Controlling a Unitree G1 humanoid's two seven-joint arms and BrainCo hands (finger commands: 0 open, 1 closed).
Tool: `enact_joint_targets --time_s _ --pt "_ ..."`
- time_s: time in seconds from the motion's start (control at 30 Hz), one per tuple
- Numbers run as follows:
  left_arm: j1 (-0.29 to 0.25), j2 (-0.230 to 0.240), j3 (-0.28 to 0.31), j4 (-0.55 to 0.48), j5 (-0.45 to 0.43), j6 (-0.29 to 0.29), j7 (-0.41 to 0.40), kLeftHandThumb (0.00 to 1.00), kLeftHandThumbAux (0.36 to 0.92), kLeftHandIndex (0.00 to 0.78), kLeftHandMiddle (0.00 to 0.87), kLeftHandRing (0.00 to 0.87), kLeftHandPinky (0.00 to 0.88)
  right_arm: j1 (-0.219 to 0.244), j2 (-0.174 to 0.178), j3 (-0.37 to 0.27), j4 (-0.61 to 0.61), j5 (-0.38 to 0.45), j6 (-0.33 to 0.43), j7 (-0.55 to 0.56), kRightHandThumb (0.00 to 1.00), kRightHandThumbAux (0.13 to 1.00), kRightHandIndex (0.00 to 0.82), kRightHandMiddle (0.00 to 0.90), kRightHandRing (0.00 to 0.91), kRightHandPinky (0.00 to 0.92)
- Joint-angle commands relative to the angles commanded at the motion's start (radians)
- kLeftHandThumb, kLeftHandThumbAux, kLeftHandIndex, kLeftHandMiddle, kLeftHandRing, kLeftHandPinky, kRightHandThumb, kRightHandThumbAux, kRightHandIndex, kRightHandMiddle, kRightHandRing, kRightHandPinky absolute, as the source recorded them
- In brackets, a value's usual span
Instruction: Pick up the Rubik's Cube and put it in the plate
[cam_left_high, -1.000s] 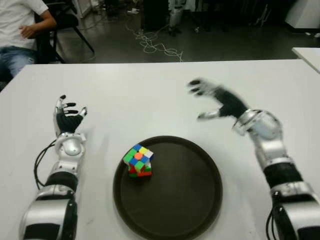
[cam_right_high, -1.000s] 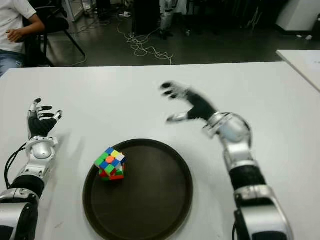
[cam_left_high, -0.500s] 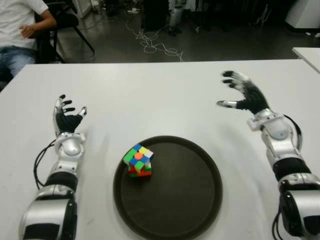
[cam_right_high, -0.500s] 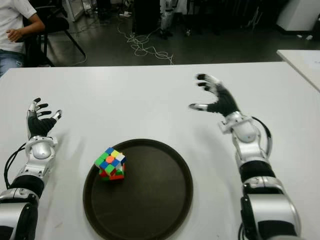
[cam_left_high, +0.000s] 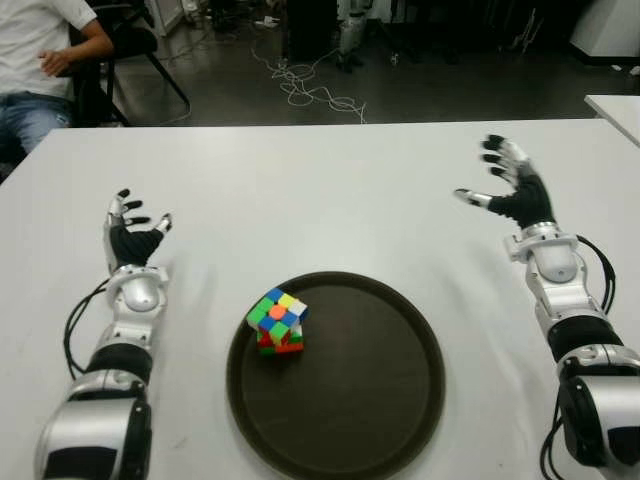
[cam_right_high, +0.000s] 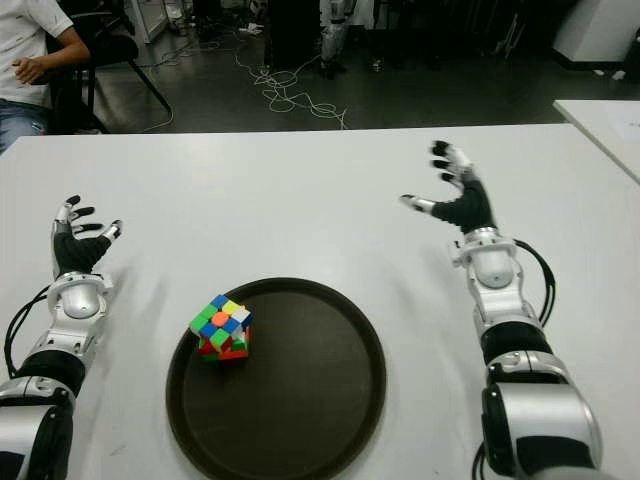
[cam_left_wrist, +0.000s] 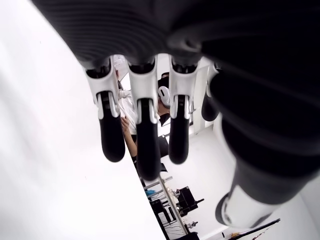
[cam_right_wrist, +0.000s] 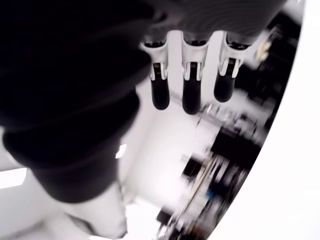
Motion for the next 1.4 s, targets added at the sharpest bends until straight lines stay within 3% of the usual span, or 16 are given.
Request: enact_joint_targets --time_s 0.43,0.6,0.67,0.77,0.93,1.17,1.4 --pt "0.007 0.001 0.01 0.013 -0.016 -0.022 -0.01 0.074 0.794 0.138 0.312 0.372 0.46 0.071 0.049 -0.014 -0.01 -0.031 -0.032 -0.174 0.005 0.852 0.09 0.076 0.07 0.048" --pt "0.009 0.002 0.01 0.018 -0.017 -0.032 -0.013 0.084 0.798 0.137 0.452 0.546 0.624 0.071 0.051 -0.004 -0.005 -0.051 -0.029 -0.208 0.0 0.844 0.057 0.035 0.034 0.014" --pt "0.01 0.003 0.009 0.022 -0.016 -0.036 -0.014 0.082 0.795 0.135 0.436 0.527 0.571 0.068 0.054 -0.003 -0.001 -0.053 -0.029 -0.213 0.0 0.841 0.047 0.023 0.023 0.007" --pt "0.01 0.005 0.008 0.025 -0.013 -0.04 -0.014 0.068 0.787 0.126 0.312 0.373 0.388 0.06 0.06 -0.006 0.007 -0.05 -0.029 -0.214 0.0 0.823 0.036 0.009 0.005 0.001" --pt "0.007 0.009 0.002 0.029 -0.006 -0.038 -0.012 0.064 0.77 0.129 0.231 0.27 0.312 0.046 0.064 -0.008 0.02 -0.046 -0.029 -0.211 0.0 0.779 0.023 0.001 0.0 0.0" --pt "0.006 0.012 -0.005 0.028 0.002 -0.04 -0.006 0.076 0.784 0.146 0.214 0.241 0.3 0.037 0.052 0.02 0.04 -0.087 -0.055 -0.232 0.0 0.734 0.011 0.0 0.0 0.0" --pt "0.004 0.012 -0.007 0.025 0.002 -0.034 -0.004 0.083 0.783 0.154 0.231 0.271 0.339 0.031 0.043 0.044 0.052 -0.122 -0.097 -0.259 0.0 0.76 0.011 0.0 0.0 0.0"
